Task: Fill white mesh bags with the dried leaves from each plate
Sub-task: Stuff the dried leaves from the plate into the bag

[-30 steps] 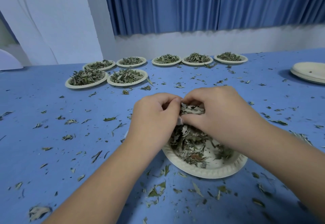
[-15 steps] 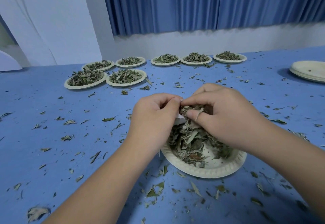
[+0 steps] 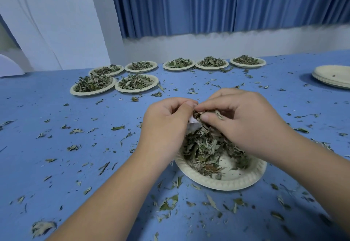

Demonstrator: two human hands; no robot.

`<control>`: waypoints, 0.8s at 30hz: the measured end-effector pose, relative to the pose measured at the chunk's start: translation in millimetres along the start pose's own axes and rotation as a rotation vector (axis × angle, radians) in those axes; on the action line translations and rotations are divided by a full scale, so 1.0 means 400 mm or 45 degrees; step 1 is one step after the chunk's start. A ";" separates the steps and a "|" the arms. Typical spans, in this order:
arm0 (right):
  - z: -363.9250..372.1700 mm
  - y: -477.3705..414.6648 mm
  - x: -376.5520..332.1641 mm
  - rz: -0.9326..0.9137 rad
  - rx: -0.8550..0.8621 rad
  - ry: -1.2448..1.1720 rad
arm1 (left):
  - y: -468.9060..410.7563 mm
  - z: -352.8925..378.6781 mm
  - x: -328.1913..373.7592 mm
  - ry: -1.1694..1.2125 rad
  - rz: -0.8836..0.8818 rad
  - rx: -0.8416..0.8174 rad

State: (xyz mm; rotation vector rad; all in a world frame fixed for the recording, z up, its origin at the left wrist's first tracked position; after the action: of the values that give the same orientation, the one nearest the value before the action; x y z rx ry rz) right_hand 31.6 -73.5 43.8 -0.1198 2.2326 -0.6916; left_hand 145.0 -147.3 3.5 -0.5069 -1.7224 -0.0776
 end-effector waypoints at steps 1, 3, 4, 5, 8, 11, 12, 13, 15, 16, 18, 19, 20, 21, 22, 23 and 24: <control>-0.001 0.000 0.002 0.009 0.008 -0.012 | -0.001 0.000 -0.001 -0.017 0.008 -0.001; -0.005 -0.002 0.010 0.046 0.049 -0.061 | 0.001 0.003 0.002 -0.079 0.037 -0.011; -0.008 -0.004 0.012 0.062 0.074 -0.086 | 0.002 0.005 0.005 -0.109 0.049 -0.015; -0.010 -0.007 0.014 0.071 0.090 -0.099 | 0.003 0.006 0.007 -0.131 0.058 -0.015; -0.008 -0.017 0.017 0.099 0.084 -0.051 | 0.004 0.008 0.012 -0.145 0.078 -0.025; 0.001 -0.028 0.031 0.141 0.079 0.031 | 0.003 0.012 0.017 -0.111 0.097 -0.033; 0.003 -0.032 0.036 0.161 0.083 0.030 | 0.002 0.012 0.016 -0.105 0.096 -0.027; 0.005 -0.036 0.041 0.182 0.083 0.013 | 0.001 0.011 0.014 -0.108 0.095 -0.020; 0.006 -0.041 0.044 0.204 0.062 -0.019 | 0.000 0.009 0.011 -0.115 0.093 -0.011; 0.006 -0.043 0.044 0.205 0.035 -0.020 | -0.001 0.007 0.009 -0.106 0.083 -0.011; 0.006 -0.040 0.040 0.198 -0.039 -0.031 | -0.005 0.003 -0.003 -0.064 0.033 -0.014; 0.002 -0.036 0.039 0.190 -0.069 -0.057 | -0.007 0.000 -0.009 -0.037 0.007 -0.010; -0.006 -0.031 0.039 0.182 -0.078 -0.087 | -0.009 -0.003 -0.013 -0.025 -0.010 -0.004; -0.020 -0.025 0.041 0.173 -0.056 -0.110 | -0.011 -0.006 -0.017 -0.037 -0.019 0.004; -0.037 -0.018 0.043 0.162 -0.010 -0.119 | -0.013 -0.008 -0.019 -0.054 -0.023 0.012; -0.053 -0.011 0.047 0.152 0.035 -0.112 | -0.013 -0.010 -0.021 -0.057 -0.028 0.020; -0.062 -0.003 0.051 0.152 0.051 -0.088 | -0.015 -0.013 -0.023 -0.046 -0.036 0.029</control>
State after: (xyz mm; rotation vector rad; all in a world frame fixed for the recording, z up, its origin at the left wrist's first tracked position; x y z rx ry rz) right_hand -0.3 -69.7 44.4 0.0092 2.1393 -0.6574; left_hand 148.5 -157.0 -2.6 -0.4694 -1.7637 -0.0692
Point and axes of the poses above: each hand's wrist, its own y-axis away from the middle knuckle, its own z-axis out of the palm, x = y × z, the point moved 8 cm from there along -y, towards the middle knuckle, and after that the axes turned 11 degrees about -y, right-handed, at the moved point
